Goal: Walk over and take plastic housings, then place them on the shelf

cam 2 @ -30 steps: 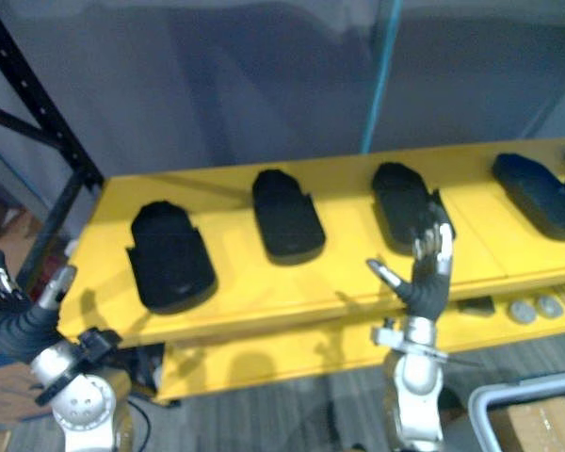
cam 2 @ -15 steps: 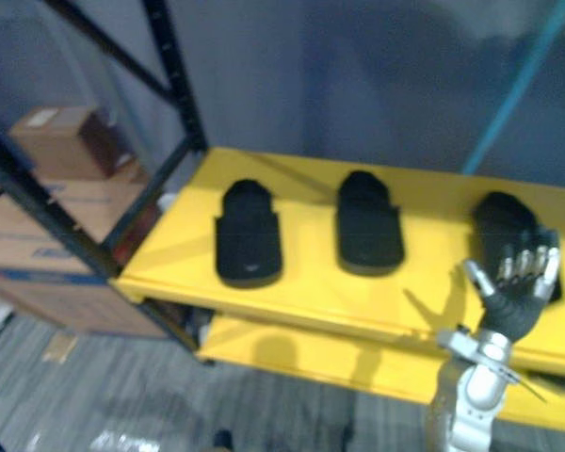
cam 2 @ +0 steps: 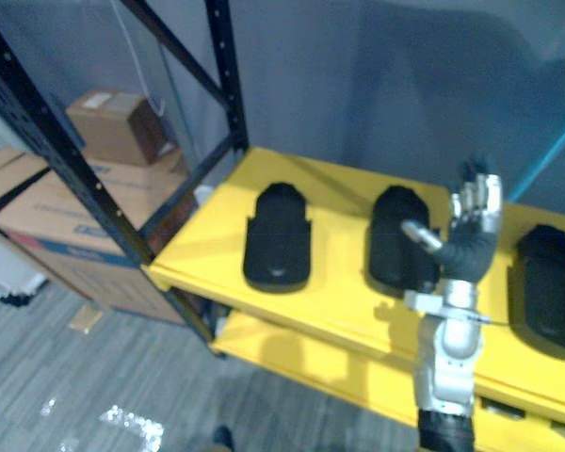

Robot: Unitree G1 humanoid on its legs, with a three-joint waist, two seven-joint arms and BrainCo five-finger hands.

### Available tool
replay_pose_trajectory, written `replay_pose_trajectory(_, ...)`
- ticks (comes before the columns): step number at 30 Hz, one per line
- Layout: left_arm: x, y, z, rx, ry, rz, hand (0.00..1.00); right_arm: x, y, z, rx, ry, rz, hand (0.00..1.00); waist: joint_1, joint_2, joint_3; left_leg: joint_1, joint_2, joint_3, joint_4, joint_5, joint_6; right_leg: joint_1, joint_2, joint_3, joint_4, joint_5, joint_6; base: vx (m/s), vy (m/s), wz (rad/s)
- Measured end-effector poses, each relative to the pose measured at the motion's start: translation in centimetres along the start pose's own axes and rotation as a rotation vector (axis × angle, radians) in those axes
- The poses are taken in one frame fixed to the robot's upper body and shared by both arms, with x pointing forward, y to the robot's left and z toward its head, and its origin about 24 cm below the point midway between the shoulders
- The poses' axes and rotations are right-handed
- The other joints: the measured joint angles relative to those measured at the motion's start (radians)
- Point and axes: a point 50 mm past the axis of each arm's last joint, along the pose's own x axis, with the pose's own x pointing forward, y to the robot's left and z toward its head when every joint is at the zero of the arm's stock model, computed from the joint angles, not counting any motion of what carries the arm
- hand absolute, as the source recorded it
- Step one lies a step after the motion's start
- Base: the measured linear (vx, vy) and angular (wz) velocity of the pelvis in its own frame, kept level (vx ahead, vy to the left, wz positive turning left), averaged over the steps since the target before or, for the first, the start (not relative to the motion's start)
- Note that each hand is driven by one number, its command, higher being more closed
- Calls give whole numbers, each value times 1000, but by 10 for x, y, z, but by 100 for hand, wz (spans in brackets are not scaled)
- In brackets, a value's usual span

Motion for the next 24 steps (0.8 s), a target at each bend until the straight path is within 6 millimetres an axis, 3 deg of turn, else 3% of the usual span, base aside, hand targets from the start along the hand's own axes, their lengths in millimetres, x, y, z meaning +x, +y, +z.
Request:
replay_pose_trajectory(4, -4, -27, 4, 77, -26, -165, 0, -4, 8, -3, -73, 24, 52, 0, -5, -7, 4, 11, 2, 30, -1, 0, -1, -8, 1, 22, -13, 18, -2, -41, 16, -17)
replay_pose_trajectory(8, -5, -45, 13, 161, -77, -259, 0, -12, 5, -8, -133, 80, -12, 0, -19, -8, 4, 10, 8, 81, -1, 7, 2, -33, 3, 59, -25, 38, -3, -1, 14, -27)
replay_pose_trajectory(11, -6, -60, 23, 226, -126, -329, 0, -26, -20, -8, -207, 140, -167, 0, -33, -11, 4, 14, 8, 123, -1, 8, 1, -55, 3, 100, -32, 55, -5, 23, 23, -34)
replay_pose_trajectory(16, -4, -70, 31, 265, -142, -368, 0, -53, -70, 13, -353, 174, -395, 0, -102, -20, 2, 45, 16, 220, -1, 3, -2, -90, 10, 186, -32, 76, -15, 0, 23, -48)
replay_pose_trajectory(19, -3, -72, 31, 301, -135, -399, 0, -73, -85, 18, -351, 233, -443, 0, -116, -23, -4, 53, 28, 274, -1, -5, -11, -125, 23, 236, -32, 81, -18, -39, 7, -60)
replay_pose_trajectory(22, -4, -74, 27, 323, -119, -421, 0, -91, -93, 20, -320, 278, -480, 0, -163, -25, -2, 73, 38, 324, -1, -2, -17, -143, 38, 283, -39, 90, -28, -29, -13, -52)
replay_pose_trajectory(24, -6, -78, 25, 326, -113, -435, 0, -97, -94, 22, -288, 277, -472, 0, -177, -22, -6, 87, 42, 346, -1, -1, -17, -144, 42, 299, -46, 96, -28, -20, -5, -30)
